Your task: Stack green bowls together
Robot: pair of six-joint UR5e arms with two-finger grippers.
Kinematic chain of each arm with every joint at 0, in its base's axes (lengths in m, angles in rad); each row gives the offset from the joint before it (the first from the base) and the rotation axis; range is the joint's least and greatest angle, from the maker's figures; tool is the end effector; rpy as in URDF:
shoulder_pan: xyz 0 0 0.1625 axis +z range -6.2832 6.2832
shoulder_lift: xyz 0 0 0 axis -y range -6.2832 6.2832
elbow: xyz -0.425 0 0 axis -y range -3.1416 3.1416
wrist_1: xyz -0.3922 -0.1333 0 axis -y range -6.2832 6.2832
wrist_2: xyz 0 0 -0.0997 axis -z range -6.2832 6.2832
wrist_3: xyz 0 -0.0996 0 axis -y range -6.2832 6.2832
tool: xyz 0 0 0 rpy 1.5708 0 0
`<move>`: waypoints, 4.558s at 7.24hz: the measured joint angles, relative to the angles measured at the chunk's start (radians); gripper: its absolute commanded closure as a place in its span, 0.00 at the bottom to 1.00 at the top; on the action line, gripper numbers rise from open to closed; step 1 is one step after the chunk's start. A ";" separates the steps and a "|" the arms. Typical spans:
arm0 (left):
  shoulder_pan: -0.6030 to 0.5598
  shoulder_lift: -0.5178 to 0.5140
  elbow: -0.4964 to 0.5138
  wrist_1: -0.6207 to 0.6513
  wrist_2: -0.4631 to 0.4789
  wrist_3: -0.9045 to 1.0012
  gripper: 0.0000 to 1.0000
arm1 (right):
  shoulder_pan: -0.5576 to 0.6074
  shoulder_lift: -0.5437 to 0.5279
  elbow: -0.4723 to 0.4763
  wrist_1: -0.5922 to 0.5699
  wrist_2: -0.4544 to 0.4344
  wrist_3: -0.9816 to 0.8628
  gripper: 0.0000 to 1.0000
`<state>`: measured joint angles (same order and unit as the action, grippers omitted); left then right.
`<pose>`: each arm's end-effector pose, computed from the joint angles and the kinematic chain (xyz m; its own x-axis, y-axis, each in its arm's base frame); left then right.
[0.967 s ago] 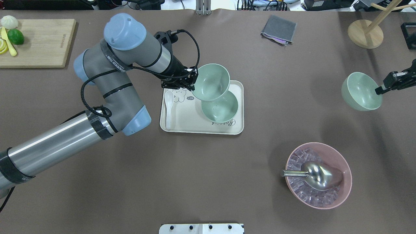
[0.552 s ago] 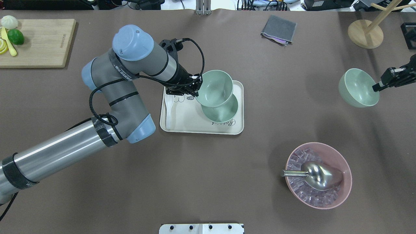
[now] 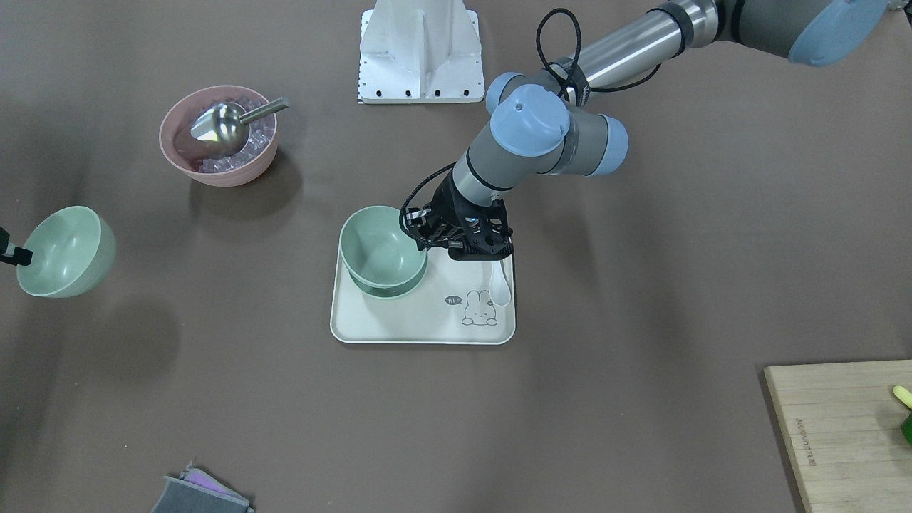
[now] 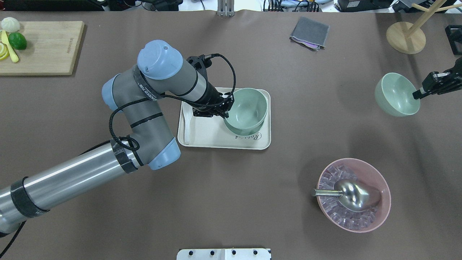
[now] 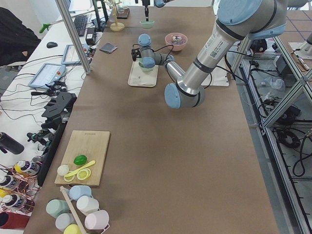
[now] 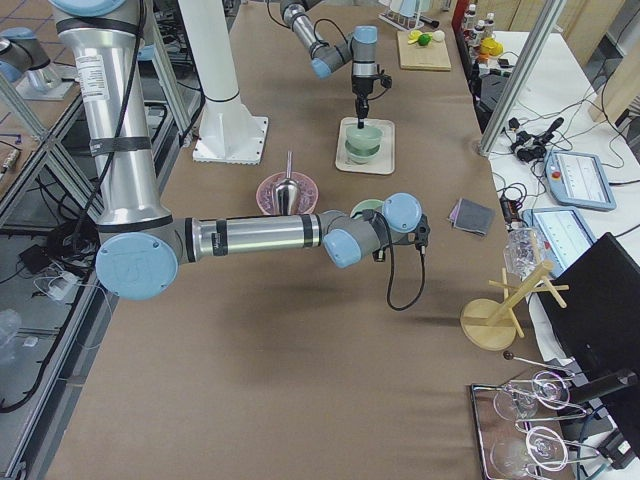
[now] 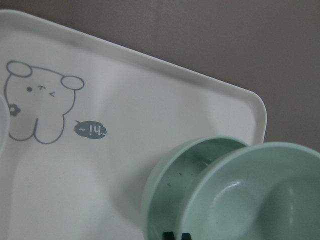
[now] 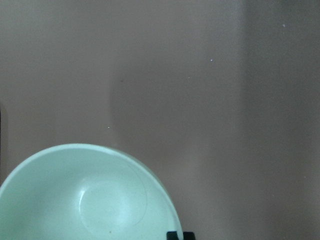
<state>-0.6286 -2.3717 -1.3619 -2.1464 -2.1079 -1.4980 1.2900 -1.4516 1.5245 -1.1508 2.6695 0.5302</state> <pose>0.5570 -0.5067 0.1813 0.3256 -0.1594 -0.9320 0.1011 0.9859 -0.1333 -0.1098 -0.5417 0.5486 0.3997 -0.0300 0.9162 0.0487 0.9987 0.0114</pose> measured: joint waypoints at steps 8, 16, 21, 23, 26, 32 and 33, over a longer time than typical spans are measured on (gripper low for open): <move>-0.050 0.011 -0.031 0.003 0.047 -0.002 0.03 | 0.001 0.061 0.055 0.000 0.002 0.126 1.00; -0.361 0.380 -0.302 0.010 -0.191 0.273 0.03 | -0.407 0.372 0.157 0.003 -0.301 0.693 1.00; -0.362 0.393 -0.301 0.011 -0.193 0.293 0.03 | -0.499 0.381 0.084 0.142 -0.388 0.717 1.00; -0.359 0.388 -0.301 0.027 -0.195 0.292 0.03 | -0.518 0.381 0.066 0.166 -0.401 0.716 1.00; -0.357 0.370 -0.304 0.072 -0.196 0.292 0.03 | -0.535 0.382 0.053 0.174 -0.416 0.716 1.00; -0.356 0.365 -0.302 0.077 -0.199 0.292 0.03 | -0.546 0.405 0.037 0.175 -0.443 0.716 0.91; -0.356 0.364 -0.302 0.077 -0.199 0.292 0.03 | -0.546 0.405 0.036 0.175 -0.444 0.716 0.17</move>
<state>-0.9848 -2.0074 -1.6635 -2.0694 -2.3069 -1.2057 0.7439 -1.0464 1.5603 -0.9756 2.2258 1.2461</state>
